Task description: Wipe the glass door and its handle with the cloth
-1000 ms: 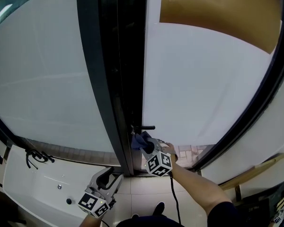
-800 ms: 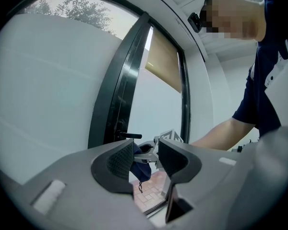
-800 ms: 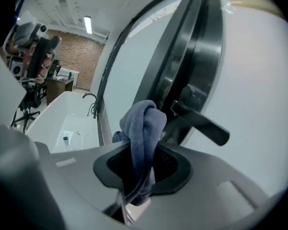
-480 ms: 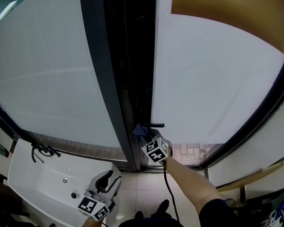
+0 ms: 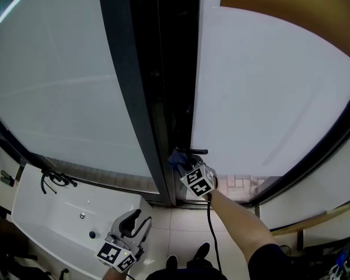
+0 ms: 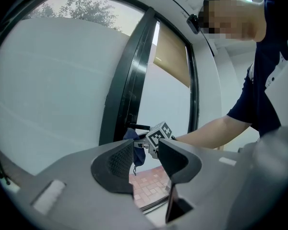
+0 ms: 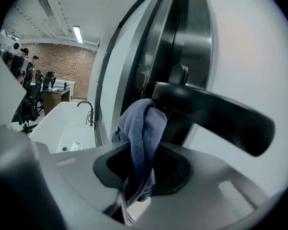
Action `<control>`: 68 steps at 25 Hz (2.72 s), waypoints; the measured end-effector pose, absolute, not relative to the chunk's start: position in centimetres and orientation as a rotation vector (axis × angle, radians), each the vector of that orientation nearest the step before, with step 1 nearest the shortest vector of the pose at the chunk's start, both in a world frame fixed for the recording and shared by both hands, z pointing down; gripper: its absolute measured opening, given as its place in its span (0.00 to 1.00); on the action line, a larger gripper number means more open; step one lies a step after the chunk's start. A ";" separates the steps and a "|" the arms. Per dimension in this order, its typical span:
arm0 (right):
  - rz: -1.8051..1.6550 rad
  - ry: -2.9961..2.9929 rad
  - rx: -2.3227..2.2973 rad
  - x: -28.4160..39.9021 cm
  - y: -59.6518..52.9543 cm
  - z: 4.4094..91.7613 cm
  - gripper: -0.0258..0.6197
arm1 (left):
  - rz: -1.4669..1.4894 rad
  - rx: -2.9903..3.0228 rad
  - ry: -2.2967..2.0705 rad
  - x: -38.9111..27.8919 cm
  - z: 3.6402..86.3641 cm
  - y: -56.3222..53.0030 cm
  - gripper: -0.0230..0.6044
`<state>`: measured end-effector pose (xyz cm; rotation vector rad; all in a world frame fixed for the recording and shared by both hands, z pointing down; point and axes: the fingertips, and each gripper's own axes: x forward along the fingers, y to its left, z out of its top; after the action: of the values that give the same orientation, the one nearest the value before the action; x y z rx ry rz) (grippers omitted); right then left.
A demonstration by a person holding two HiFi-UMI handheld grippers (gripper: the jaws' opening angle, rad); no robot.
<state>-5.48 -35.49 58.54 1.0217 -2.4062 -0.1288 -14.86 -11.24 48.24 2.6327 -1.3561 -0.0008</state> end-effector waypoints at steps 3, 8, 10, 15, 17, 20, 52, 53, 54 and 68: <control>-0.097 -2.363 1.043 -4.2 -35.6 60.2 0.17 | -0.001 2.635 -1.354 -14.6 48.2 -11.3 0.28; 0.012 -2.323 1.037 -3.4 -35.3 63.1 0.17 | 0.009 2.622 -1.361 -14.7 48.5 -11.2 0.28; 0.053 -2.340 1.010 -4.5 -34.8 63.6 0.17 | 0.009 2.617 -1.363 -14.7 48.7 -11.2 0.28; 0.116 -2.395 1.015 -5.4 -32.4 65.6 0.17 | -0.001 2.607 -1.377 -14.9 48.9 -11.1 0.28; 0.123 -2.375 0.991 -4.8 -30.8 67.8 0.17 | -0.001 2.595 -1.388 -15.3 49.2 -11.1 0.28; 0.171 -2.325 0.982 -4.0 -30.5 70.3 0.17 | 0.010 2.578 -1.399 -16.1 49.7 -11.1 0.28; 0.334 -2.484 1.230 -0.3 -38.6 62.3 0.17 | 0.017 2.589 -1.351 -14.4 50.2 -12.6 0.28; 0.345 -2.484 1.245 0.0 -38.5 62.3 0.17 | 0.016 2.592 -1.348 -14.4 50.1 -12.5 0.28; 0.362 -2.483 1.261 0.4 -38.4 62.3 0.17 | 0.014 2.594 -1.345 -14.4 50.1 -12.5 0.28; 0.280 -2.420 1.021 -5.8 -36.5 65.1 0.16 | 0.004 2.583 -1.379 -15.5 49.7 -11.5 0.28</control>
<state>-5.79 -36.46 65.10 1.0209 -2.4198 0.2804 -15.48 -11.52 49.73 2.5831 -1.3789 0.0036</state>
